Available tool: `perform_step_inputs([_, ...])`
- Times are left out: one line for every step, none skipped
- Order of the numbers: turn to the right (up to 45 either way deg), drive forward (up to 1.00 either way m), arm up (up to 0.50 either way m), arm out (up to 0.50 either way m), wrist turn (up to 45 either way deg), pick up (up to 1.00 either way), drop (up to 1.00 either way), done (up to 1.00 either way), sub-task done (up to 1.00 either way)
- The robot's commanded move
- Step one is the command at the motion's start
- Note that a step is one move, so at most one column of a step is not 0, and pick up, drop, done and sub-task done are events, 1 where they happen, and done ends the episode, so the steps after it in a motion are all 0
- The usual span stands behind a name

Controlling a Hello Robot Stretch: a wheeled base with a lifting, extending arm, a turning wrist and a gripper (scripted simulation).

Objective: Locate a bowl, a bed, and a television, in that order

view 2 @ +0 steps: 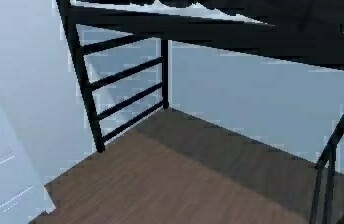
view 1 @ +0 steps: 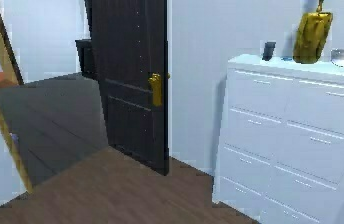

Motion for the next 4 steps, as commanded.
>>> perform_step_inputs([-30.0,0.00,0.00,0.00,0.0,0.00,0.00,0.00,0.00])
perform_step_inputs([0.0,1.00,0.00,0.00,0.0,0.00,0.00,0.00,0.00])
perform_step_inputs([0.0,0.90,0.00,0.00,0.0,0.00,0.00,0.00,0.00])
perform_step_inputs([-24.0,0.00,0.00,0.00,0.0,0.00,0.00,0.00,0.00])
